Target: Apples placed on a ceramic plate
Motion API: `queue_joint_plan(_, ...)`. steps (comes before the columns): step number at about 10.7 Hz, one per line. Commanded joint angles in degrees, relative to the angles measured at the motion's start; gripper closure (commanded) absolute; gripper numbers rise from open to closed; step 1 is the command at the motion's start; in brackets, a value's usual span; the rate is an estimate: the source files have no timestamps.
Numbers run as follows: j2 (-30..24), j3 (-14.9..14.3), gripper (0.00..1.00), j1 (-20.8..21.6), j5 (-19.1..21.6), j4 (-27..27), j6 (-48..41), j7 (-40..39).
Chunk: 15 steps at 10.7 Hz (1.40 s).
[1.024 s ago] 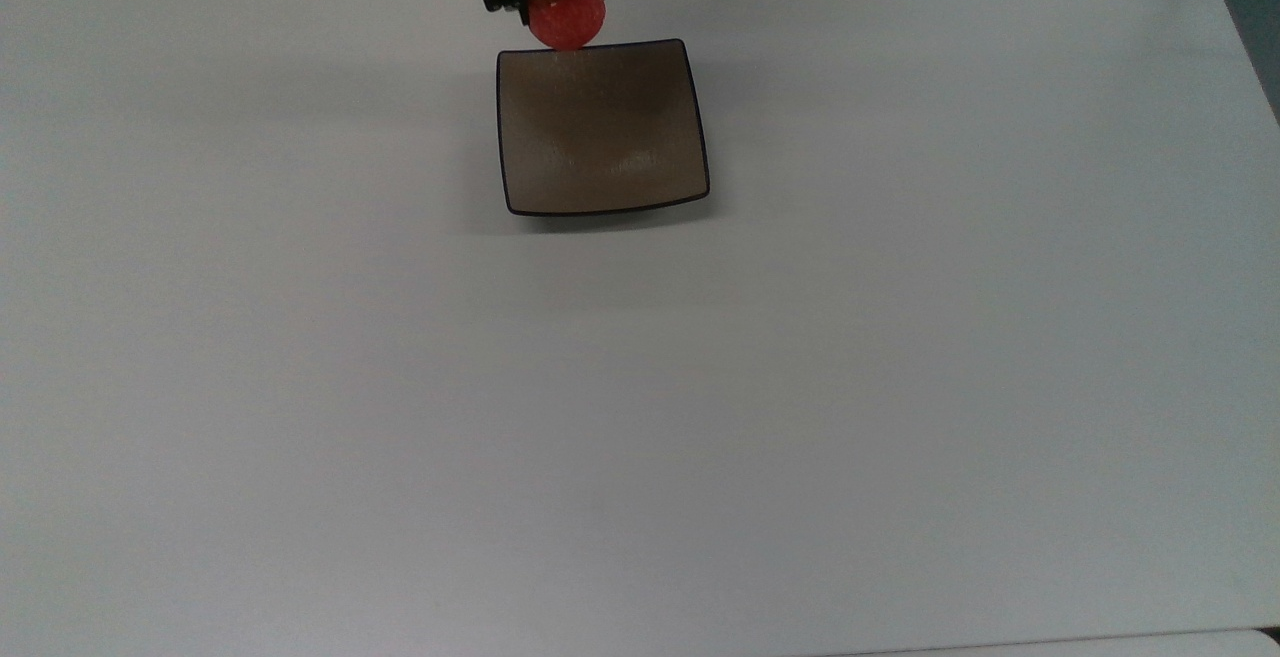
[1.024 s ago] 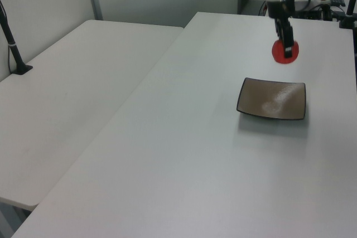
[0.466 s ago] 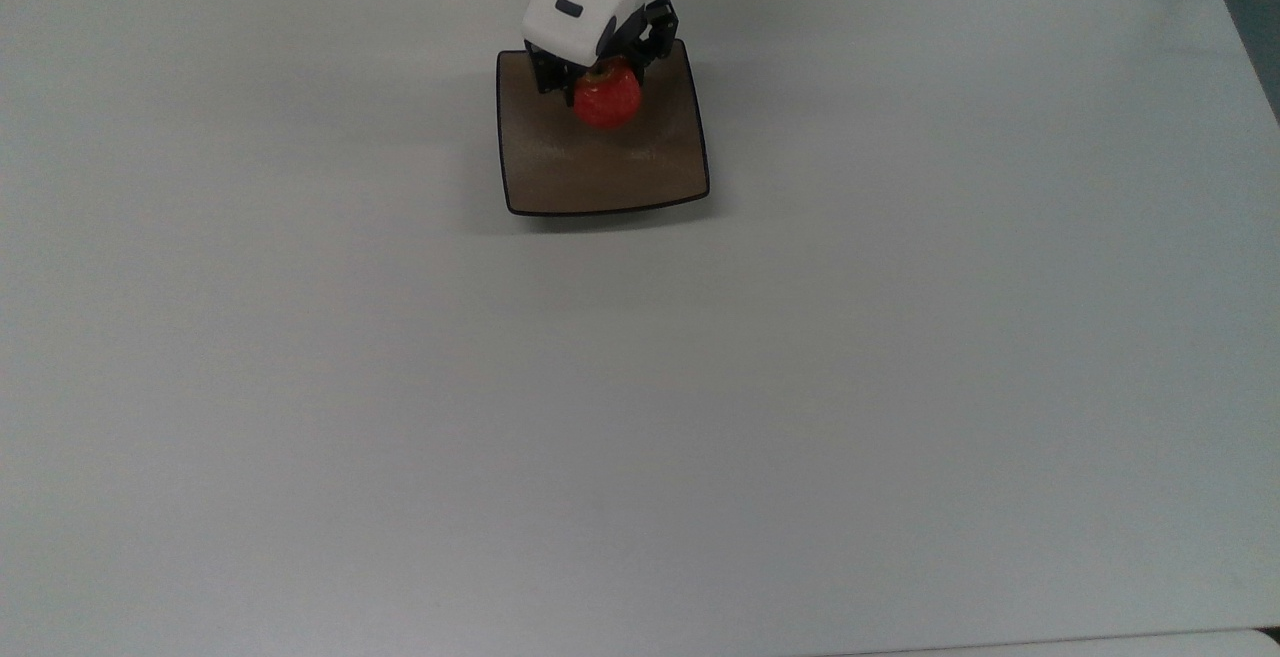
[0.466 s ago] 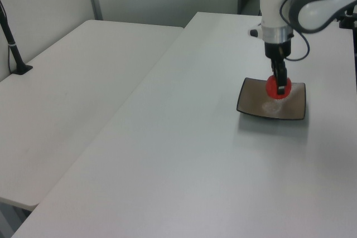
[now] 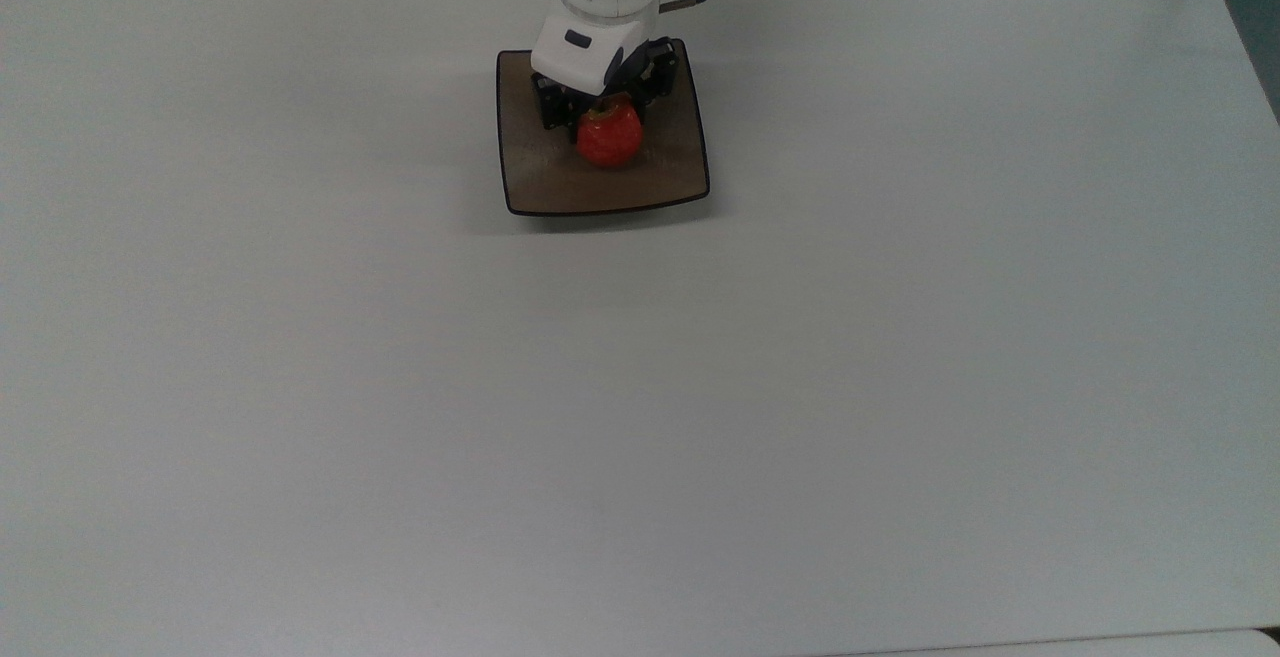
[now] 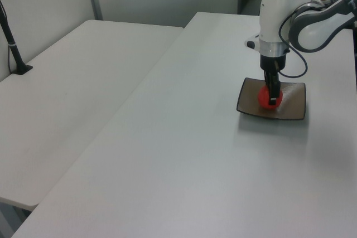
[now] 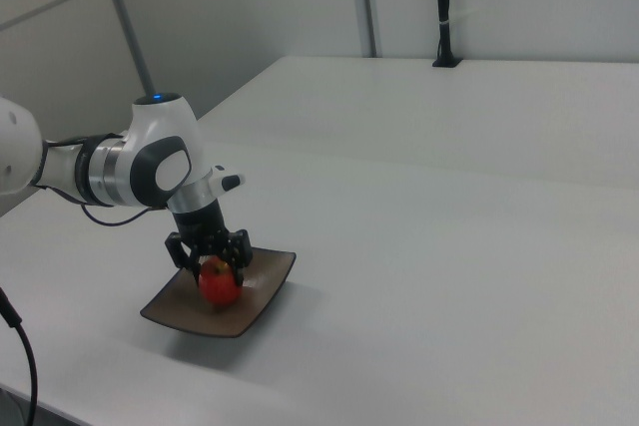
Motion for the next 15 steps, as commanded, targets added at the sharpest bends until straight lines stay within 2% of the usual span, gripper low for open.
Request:
queue_joint_plan(1, 1.1, 0.2, 0.80, 0.2, -2.4, -0.9, 2.2, 2.6)
queue_joint_plan(2, 1.1, 0.2, 0.68, 0.2, -2.5, -0.8, 2.1, 2.7)
queue_joint_plan(3, 1.0, 0.2, 0.47, 0.2, -2.5, -0.6, 2.0, 2.7)
queue_joint_plan(5, 1.1, 0.3, 0.19, 0.2, -2.5, -0.5, 1.9, 2.6)
queue_joint_plan(6, 1.0, 0.3, 0.00, 0.2, -2.5, -0.5, 1.7, 2.7)
queue_joint_plan(9, 0.3, 0.3, 0.00, -0.1, -2.5, -0.2, 1.1, 2.7)
queue_joint_plan(10, -0.1, 0.3, 0.00, 0.0, -2.5, 1.5, -0.8, 2.8)
queue_joint_plan(15, -1.9, 0.3, 0.00, -0.5, -2.0, 23.2, -27.1, 2.8)
